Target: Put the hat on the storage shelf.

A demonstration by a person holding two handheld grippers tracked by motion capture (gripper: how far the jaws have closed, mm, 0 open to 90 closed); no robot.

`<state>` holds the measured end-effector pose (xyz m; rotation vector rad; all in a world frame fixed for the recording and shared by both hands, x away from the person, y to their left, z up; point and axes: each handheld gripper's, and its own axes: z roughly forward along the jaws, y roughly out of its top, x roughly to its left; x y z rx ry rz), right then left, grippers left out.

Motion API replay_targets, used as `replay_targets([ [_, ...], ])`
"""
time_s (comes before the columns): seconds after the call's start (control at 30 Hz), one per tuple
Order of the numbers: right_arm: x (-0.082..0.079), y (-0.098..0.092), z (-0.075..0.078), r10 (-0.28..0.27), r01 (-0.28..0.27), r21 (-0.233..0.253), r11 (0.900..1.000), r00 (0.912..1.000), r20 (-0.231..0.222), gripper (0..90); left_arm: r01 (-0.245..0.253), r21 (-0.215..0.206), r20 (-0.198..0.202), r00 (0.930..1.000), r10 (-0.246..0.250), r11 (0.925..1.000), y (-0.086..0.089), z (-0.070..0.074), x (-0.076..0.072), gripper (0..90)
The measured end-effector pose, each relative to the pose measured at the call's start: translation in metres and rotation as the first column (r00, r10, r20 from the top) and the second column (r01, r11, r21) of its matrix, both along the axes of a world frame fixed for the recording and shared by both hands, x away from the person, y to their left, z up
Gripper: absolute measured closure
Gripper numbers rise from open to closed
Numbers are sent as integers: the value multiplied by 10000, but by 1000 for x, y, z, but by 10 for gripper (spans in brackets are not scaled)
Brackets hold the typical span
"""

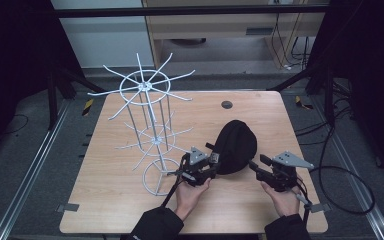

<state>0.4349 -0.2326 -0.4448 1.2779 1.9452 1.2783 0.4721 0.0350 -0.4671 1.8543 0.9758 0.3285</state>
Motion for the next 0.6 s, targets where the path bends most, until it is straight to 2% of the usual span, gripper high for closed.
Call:
replay_targets([
  [0.1, -2, 2, -10, 142, -143, -15, 9999, 9994, -314, 450, -53, -21, 4, 10000, 53, 10000, 1, 0, 0, 608],
  [0.2, 0, 3, -16, 302, -275, 441, 9986, 9977, -602, 442, -88, -58, -16, 10000, 88, 9999, 1, 0, 1, 608],
  [0.27, 3, 9, -21, 603, -545, 751, 9957, 9951, -780, 442, -110, -100, -29, 9999, 109, 9999, 1, -1, 1, 609],
  [0.4, 9, 17, -27, 829, -743, 948, 9927, 9924, -909, 458, -123, -95, -60, 9999, 122, 9999, 1, -1, 1, 609],
  [0.53, 17, 17, -31, 724, -601, 1450, 9876, 9941, -805, 594, -130, -102, -81, 9999, 129, 9999, 4, -1, 4, 611],
  [0.57, 19, 16, -31, 684, -522, 1723, 9837, 9936, -895, 716, -124, -126, -105, 9999, 123, 9998, 4, -2, 4, 611],
  [0.6, 19, 16, -31, 684, -522, 1723, 9837, 9936, -895, 716, -107, -146, -139, 9998, 105, 9998, 5, -2, 4, 611],
])
